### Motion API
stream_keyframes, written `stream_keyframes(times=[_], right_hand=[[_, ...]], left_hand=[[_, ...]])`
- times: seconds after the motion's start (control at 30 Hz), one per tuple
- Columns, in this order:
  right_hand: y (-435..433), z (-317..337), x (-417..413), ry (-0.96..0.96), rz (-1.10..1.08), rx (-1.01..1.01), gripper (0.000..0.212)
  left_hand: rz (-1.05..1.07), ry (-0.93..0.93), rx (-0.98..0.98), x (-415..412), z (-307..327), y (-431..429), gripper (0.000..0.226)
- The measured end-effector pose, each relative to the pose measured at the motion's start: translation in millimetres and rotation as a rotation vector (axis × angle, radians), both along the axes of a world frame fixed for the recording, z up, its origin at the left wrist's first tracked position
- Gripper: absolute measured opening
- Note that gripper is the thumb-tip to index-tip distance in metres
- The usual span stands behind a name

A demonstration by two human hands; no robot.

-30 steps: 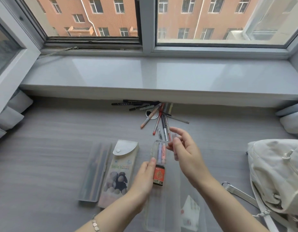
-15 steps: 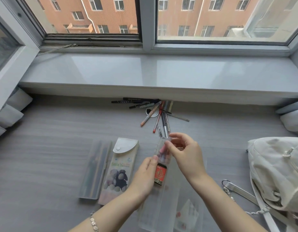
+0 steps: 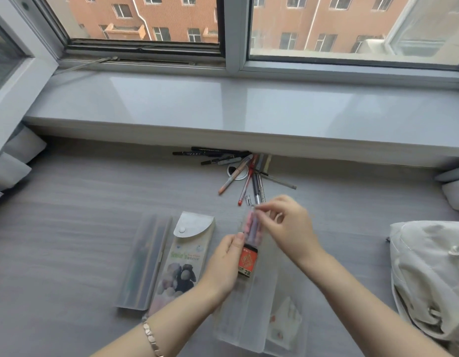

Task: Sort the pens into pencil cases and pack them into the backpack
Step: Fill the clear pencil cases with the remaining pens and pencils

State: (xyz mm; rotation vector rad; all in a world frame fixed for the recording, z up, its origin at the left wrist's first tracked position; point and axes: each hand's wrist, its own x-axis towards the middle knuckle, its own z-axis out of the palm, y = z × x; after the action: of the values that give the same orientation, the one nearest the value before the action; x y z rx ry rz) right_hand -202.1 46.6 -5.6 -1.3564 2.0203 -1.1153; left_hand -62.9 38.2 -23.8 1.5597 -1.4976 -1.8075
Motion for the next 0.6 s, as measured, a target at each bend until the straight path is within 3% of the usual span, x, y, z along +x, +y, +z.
stream_keyframes(times=[0.07, 0.17, 0.4, 0.6], right_hand=[[-28, 5, -18, -0.005, -0.121, -0.003, 0.013], [-76, -3, -48, -0.002, -0.242, 0.191, 0.023], [-153, -55, -68, 0.16, -0.319, 0.603, 0.03], [-170, -69, -70, 0.198, -0.329, 0.711, 0.034]], left_hand=[[0.04, -0.024, -0.007, -3, -4, -13, 0.028], [0.089, -0.064, -0.017, -5, -10, -34, 0.036], [0.091, -0.05, -0.01, -2, -18, -61, 0.035], [0.143, -0.055, -0.001, 4, -18, -72, 0.034]])
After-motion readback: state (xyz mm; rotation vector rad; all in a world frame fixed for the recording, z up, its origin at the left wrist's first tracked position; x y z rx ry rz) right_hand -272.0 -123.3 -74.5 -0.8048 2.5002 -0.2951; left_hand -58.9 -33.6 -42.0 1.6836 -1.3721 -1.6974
